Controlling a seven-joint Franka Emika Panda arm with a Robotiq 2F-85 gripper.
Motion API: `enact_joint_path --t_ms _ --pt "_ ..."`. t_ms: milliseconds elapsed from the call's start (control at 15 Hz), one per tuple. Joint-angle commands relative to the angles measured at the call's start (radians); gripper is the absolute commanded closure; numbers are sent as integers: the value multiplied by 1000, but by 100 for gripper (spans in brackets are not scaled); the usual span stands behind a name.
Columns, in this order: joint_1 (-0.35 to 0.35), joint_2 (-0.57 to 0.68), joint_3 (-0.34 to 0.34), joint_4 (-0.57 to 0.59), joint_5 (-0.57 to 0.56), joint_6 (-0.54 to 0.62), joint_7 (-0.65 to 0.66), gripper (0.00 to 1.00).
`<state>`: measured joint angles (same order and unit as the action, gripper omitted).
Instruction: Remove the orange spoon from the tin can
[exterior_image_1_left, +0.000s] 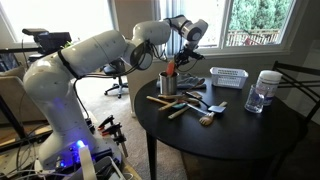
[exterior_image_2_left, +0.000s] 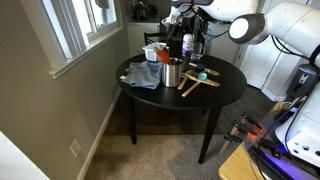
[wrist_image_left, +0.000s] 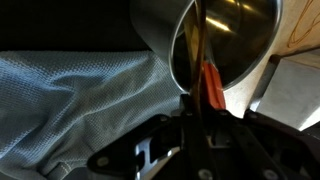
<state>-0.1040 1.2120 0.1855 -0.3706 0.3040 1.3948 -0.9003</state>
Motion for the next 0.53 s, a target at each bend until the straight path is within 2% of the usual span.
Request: enact_joint_path --t_ms 0,467 --pt "0 -49 15 -3 -29 -41 -3 93" --pt "30 -174 -13 8 -83 -158 59 93"
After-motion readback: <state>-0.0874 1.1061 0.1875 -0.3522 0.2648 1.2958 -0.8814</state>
